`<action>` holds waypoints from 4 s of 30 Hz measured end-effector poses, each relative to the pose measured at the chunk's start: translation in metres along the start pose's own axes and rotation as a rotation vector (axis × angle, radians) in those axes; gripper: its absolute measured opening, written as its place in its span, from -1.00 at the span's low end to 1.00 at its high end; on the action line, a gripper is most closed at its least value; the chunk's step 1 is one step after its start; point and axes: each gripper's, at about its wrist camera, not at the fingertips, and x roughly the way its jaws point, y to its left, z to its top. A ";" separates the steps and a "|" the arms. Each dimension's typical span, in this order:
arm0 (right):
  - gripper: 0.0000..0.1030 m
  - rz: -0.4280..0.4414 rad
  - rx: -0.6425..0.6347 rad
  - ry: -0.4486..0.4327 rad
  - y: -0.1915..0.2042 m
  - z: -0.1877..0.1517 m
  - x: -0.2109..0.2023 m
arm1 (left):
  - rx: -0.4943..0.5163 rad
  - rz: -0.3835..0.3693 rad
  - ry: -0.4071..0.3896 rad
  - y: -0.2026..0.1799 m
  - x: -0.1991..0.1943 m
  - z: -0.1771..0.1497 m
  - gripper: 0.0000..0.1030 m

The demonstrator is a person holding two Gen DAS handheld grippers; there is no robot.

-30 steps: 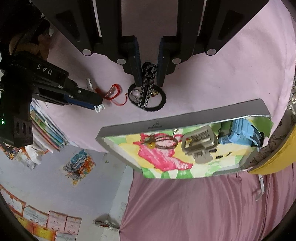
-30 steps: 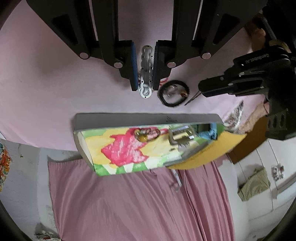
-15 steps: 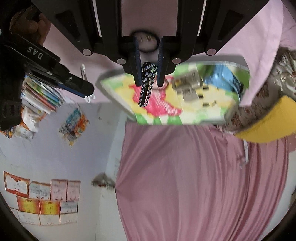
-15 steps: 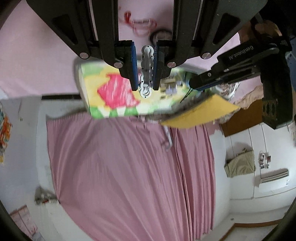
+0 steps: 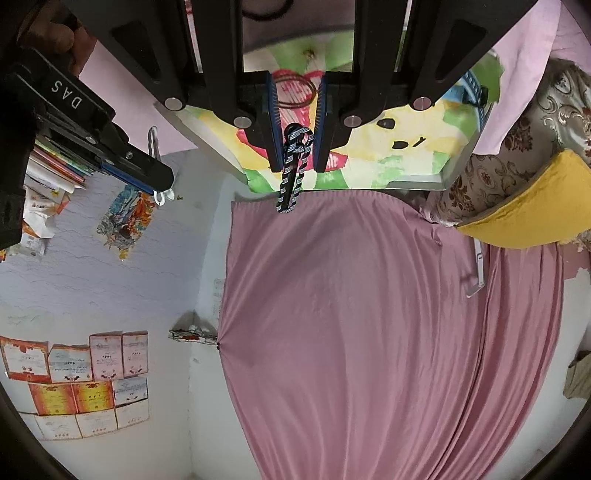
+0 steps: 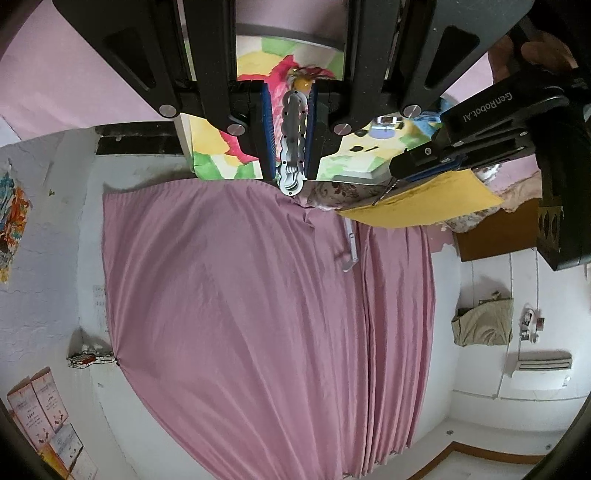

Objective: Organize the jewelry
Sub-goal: 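Carry the white clip and braided bracelet into the tray and open both grippers, then withdraw both grippers from the tray toward the remaining black hair tie, then grasp the red-string bead bracelet with the right gripper while the left grasps the black hair tie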

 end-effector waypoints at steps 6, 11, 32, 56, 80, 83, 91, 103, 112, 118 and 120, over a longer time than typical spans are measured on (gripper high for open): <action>-0.74 -0.013 0.030 0.078 -0.008 -0.004 0.028 | 0.005 -0.014 0.099 -0.002 0.031 -0.005 -0.71; -0.74 -0.022 0.105 0.205 -0.027 -0.013 0.052 | 0.029 -0.021 0.196 -0.007 0.051 -0.015 -0.71; -0.73 0.028 0.230 0.553 -0.046 -0.055 0.105 | -0.002 -0.019 0.520 -0.002 0.089 -0.040 -0.71; 0.09 -0.052 0.179 0.256 -0.051 -0.020 0.018 | -0.087 -0.025 0.337 0.006 0.037 -0.024 0.25; 0.97 -0.092 0.074 0.056 -0.030 -0.027 -0.072 | -0.036 0.081 0.095 0.009 -0.058 -0.023 0.98; 0.97 -0.083 0.052 0.086 -0.030 -0.031 -0.075 | -0.019 0.077 0.112 0.007 -0.065 -0.028 0.98; 0.96 -0.047 -0.005 0.205 -0.033 -0.041 -0.075 | 0.008 0.052 0.219 0.006 -0.065 -0.045 0.98; 0.96 0.054 -0.097 0.453 -0.024 -0.066 -0.049 | -0.066 -0.025 0.439 0.019 -0.036 -0.065 0.98; 0.95 0.101 -0.087 0.614 -0.022 -0.080 -0.018 | -0.088 -0.060 0.492 0.019 -0.021 -0.069 0.91; 0.60 0.131 -0.139 0.670 -0.010 -0.084 -0.004 | -0.085 -0.079 0.529 0.019 -0.008 -0.069 0.63; 0.52 0.143 -0.151 0.694 -0.006 -0.086 0.001 | -0.089 -0.090 0.542 0.019 -0.004 -0.069 0.52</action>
